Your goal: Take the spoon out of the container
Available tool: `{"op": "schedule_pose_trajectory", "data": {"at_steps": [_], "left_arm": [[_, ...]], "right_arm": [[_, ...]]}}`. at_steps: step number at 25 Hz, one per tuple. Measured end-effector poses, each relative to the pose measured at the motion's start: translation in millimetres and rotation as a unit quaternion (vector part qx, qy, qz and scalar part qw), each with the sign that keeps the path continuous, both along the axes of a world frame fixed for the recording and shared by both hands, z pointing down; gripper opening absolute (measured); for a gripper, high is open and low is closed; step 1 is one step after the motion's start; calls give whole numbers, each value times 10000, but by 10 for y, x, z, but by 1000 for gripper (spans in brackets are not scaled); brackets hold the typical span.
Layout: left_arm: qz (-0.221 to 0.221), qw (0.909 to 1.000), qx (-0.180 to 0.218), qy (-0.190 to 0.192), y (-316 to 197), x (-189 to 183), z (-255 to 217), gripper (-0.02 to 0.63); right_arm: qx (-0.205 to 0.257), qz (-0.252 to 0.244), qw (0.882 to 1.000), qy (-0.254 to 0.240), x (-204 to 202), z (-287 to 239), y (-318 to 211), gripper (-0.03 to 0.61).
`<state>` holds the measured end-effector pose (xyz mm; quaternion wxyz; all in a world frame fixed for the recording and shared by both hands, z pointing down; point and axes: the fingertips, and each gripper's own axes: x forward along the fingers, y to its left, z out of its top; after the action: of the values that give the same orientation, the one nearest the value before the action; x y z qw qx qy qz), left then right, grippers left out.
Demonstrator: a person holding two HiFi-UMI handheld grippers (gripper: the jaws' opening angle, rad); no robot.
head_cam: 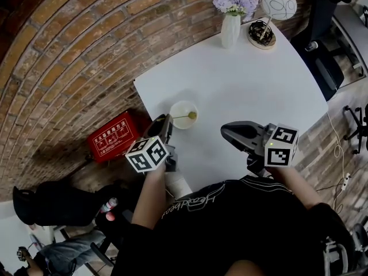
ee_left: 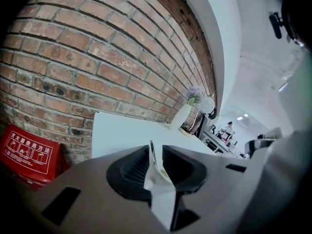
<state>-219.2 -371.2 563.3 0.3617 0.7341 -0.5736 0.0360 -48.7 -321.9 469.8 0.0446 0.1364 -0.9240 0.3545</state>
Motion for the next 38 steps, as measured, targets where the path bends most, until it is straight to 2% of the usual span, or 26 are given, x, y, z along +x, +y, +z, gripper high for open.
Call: {"op": "schedule_pose_trajectory", "data": {"at_steps": [6,16,24,29,38], "left_arm": [[1,9998,-44,-182,-15,-2,40,25],[-60,10000,27,-49,-46,26,-18,8],[-10,9994,217,-267,26,50,-200,6],[15,9984,494,-268,153,60,-451,6],[22,9910,1295,-343,553,27,-1188,6]], "right_arm": [[-44,29,10000,16,7,37,1,-3],[-71,41,10000,-16,-6,48,17,-3],[-2,114,9999,-73,6,-34,94,-3],[71,132,9998,-111,-4,-104,220,-3],[276,308,9988,-267,-51,-329,503,-3]]}}
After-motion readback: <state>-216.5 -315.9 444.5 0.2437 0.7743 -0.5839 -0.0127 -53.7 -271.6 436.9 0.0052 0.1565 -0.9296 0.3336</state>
